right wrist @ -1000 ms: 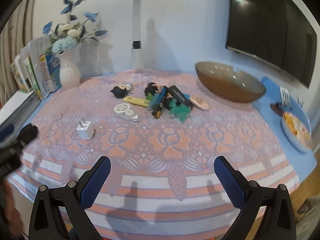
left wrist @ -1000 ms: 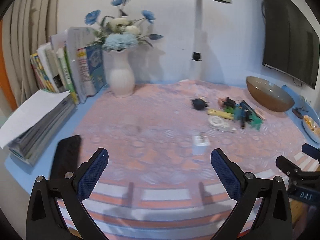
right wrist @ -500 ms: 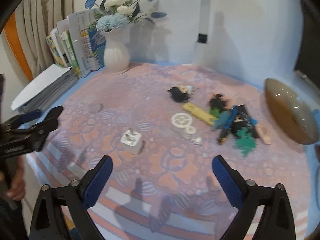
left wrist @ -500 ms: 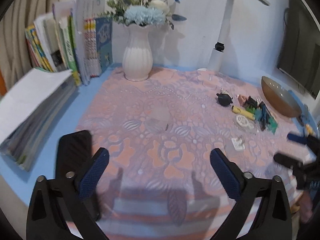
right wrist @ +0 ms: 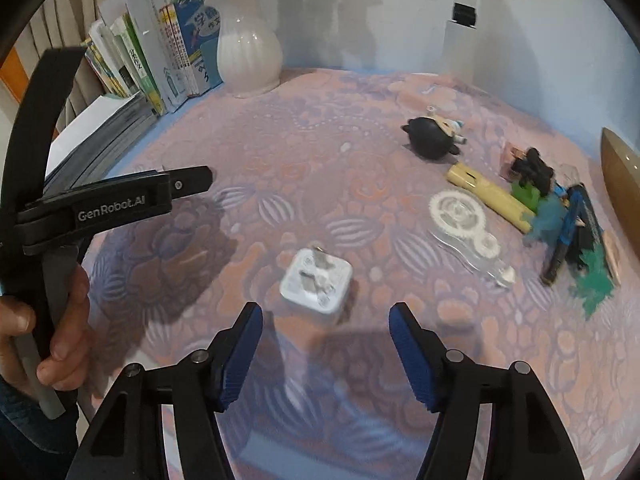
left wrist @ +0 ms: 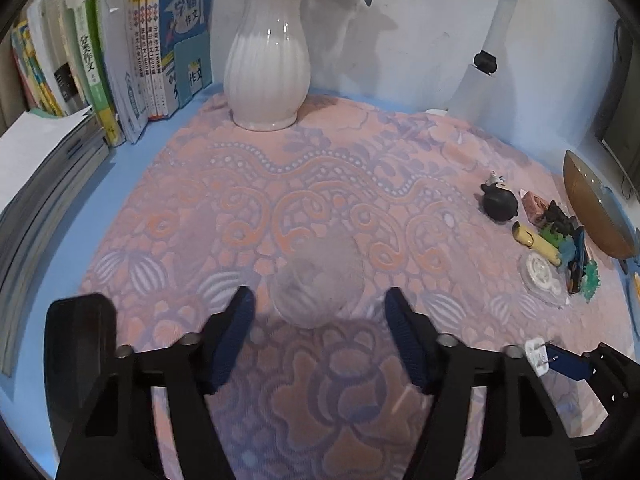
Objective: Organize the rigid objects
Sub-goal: 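Grasp the white charger plug with the right tool while the left tool grasps the clear plastic cup, then carry the plug and cup over the brown bowl and open both tools, then grasp the pink oval eraser with the right tool while the left tool grasps the white gear correction tape, then carry the eraser and correction tape into the brown bowl and release both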
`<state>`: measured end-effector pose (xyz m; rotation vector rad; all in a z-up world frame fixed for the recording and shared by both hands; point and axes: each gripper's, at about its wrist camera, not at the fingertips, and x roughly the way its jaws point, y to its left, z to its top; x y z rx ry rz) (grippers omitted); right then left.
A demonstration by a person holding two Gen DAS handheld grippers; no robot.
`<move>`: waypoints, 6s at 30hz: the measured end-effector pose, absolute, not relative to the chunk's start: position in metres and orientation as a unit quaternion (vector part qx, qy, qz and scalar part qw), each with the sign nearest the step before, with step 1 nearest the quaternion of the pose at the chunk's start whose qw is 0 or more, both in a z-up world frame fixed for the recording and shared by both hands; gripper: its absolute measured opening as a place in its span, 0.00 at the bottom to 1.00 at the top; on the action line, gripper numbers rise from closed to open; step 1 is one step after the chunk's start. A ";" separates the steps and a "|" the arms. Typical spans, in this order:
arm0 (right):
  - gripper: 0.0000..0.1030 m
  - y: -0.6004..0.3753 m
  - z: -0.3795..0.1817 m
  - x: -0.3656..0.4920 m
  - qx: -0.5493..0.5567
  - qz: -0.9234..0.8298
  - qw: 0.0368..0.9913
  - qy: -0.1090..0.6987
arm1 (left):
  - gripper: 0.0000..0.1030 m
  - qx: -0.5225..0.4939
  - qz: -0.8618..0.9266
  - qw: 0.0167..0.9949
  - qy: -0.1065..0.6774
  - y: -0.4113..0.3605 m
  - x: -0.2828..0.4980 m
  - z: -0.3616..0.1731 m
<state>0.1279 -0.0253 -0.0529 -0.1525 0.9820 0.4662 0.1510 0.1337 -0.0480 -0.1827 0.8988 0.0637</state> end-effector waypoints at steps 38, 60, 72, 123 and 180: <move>0.30 -0.386 0.057 0.214 0.105 -0.042 0.920 0.374 | 0.34 -0.030 -0.252 0.894 0.369 -0.231 0.266 0.081; 0.61 -0.372 0.084 0.158 0.094 0.004 0.937 0.338 | 0.80 -0.076 -0.196 0.924 0.320 -0.133 0.209 0.102; 0.80 -0.251 -0.008 0.141 0.070 0.125 0.912 0.385 | 0.98 -0.085 -0.033 0.911 0.402 0.018 0.160 -0.010; 0.49 -0.255 -0.048 0.232 -0.072 0.076 0.892 0.440 | 0.96 -0.012 -0.037 0.882 0.469 -0.053 0.185 -0.045; 0.33 -0.235 -0.044 0.127 -0.102 0.083 0.899 0.419 | 0.45 -0.065 -0.080 0.908 0.407 -0.019 0.200 -0.035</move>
